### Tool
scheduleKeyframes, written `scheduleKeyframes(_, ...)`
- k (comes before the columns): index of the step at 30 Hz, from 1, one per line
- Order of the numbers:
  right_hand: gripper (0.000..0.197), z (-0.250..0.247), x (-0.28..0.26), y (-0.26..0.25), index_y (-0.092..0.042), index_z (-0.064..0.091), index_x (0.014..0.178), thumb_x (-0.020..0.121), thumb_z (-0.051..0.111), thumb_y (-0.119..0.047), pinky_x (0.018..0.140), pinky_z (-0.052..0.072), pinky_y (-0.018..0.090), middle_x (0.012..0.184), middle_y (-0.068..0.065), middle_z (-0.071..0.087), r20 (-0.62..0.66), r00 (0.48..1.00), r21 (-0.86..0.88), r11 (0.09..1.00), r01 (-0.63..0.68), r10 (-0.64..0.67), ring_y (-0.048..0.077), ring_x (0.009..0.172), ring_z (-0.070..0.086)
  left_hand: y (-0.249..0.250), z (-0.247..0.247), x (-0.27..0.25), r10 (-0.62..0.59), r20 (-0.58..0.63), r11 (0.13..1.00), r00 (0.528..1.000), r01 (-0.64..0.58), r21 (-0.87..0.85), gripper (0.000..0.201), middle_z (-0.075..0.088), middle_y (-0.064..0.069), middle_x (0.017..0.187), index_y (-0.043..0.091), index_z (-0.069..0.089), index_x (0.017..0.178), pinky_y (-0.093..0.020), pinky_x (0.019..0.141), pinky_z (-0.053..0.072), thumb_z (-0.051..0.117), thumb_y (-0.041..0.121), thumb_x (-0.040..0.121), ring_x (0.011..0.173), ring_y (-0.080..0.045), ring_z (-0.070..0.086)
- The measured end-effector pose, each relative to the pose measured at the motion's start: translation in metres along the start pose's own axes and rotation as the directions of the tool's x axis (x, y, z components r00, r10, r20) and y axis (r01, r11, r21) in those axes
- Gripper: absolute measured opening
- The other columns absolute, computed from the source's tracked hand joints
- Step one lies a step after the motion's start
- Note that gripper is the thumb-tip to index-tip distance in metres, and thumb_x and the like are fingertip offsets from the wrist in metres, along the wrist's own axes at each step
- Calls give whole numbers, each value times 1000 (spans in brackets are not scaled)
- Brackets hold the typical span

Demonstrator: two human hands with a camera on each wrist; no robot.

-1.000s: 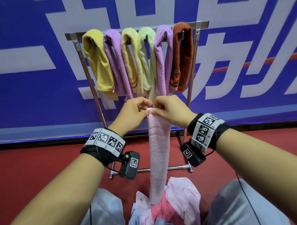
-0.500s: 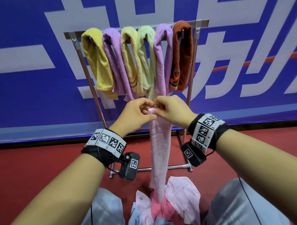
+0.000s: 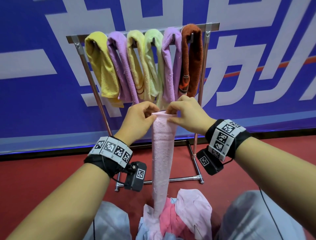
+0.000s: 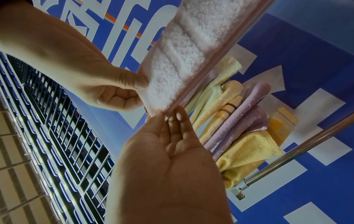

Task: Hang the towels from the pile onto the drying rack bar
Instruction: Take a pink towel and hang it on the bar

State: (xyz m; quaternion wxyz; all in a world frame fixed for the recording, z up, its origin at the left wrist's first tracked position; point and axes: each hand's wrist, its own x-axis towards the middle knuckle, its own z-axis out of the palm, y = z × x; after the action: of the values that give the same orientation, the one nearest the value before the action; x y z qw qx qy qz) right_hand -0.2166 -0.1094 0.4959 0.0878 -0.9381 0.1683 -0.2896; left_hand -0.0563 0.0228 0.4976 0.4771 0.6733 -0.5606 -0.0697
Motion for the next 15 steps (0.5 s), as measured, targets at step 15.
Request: scheduleKeyframes(15, 19, -71, 78, -26, -9, 73, 88, 84, 73, -28, 95, 42, 33, 122, 5, 57, -20, 999, -29, 999, 31, -32, 21, 108, 54, 64, -69, 68, 106, -55, 993, 993, -103, 60, 25, 72, 6, 92, 17, 71, 100, -21, 78, 55, 70, -1, 82, 85, -8, 68)
